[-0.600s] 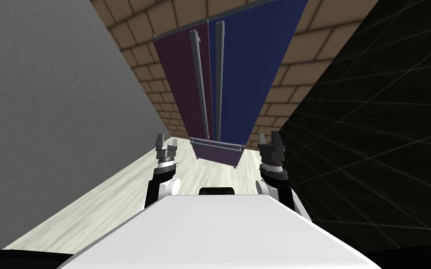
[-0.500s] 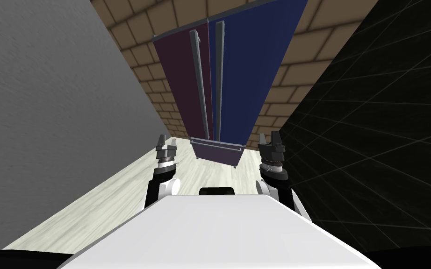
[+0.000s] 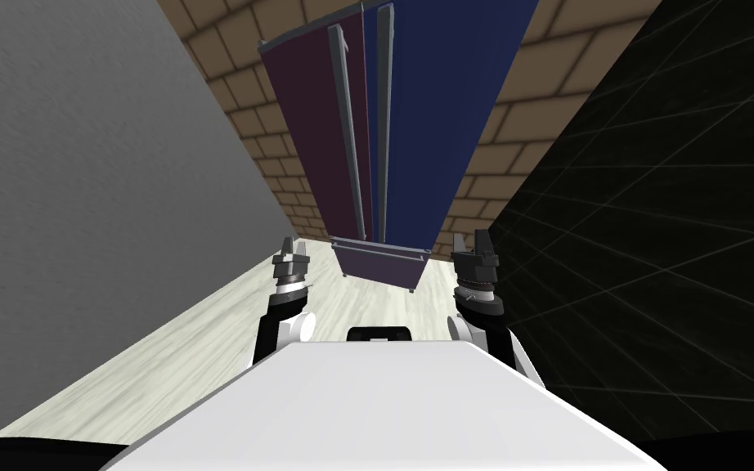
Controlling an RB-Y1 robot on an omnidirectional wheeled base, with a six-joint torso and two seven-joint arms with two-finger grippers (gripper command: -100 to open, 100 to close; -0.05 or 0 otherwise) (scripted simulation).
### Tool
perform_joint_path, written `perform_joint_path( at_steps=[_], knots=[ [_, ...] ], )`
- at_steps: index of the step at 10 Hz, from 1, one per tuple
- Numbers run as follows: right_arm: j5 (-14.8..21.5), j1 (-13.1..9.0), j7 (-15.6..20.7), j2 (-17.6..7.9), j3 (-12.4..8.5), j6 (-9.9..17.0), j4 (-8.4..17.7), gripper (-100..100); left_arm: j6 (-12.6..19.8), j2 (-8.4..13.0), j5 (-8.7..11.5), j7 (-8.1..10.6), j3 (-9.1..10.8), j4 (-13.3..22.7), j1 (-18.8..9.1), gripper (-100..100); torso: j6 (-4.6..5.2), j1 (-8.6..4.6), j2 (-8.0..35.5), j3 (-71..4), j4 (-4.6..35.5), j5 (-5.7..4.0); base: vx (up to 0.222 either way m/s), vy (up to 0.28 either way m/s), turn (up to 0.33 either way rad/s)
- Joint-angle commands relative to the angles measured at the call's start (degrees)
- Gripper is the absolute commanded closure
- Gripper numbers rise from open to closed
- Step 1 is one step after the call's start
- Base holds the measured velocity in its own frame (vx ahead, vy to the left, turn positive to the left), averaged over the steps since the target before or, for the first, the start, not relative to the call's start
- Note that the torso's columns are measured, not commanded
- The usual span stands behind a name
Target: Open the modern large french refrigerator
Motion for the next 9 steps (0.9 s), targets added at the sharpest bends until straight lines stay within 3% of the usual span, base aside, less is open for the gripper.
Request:
perform_joint_path(
  at_steps=[1, 3, 4, 6, 9],
  knots=[
    [0.0, 0.0, 0.0, 0.0, 0.0, 0.0, 0.0, 0, 0.0, 0.0, 0.0, 0.00, 0.00, 0.0, 0.0, 0, 0.00, 0.00, 4.2, -8.5, 4.2, 0.00, 0.000, 0.000, 0.000],
    [0.0, 0.0, 0.0, 0.0, 0.0, 0.0, 0.0, 0, 0.0, 0.0, 0.0, 0.00, 0.00, 0.0, 0.0, 0, 0.00, 0.00, 12.7, -25.4, 12.7, 0.00, 0.000, 0.000, 0.000],
    [0.0, 0.0, 0.0, 0.0, 0.0, 0.0, 0.0, 0, 0.7, 2.3, -0.4, -0.21, -0.05, 0.8, -0.5, -100, 0.00, 0.00, 16.9, -33.8, 16.9, 0.00, 0.034, -0.010, -0.029],
    [0.0, 0.0, 0.0, 0.0, 0.0, 0.0, 0.0, 0, 1.9, 4.3, -1.0, -0.55, -0.13, 2.1, -1.2, -100, 0.00, -0.03, 19.3, -39.0, 19.3, -0.01, 0.053, -0.025, -0.036],
    [0.0, 0.0, 0.0, 0.0, 0.0, 0.0, 0.0, 0, 4.8, 6.7, -2.6, -1.41, -0.33, 5.3, -3.1, -100, 0.00, -0.01, 19.5, -39.3, 19.6, 0.00, 0.105, -0.029, -0.062]
  ],
)
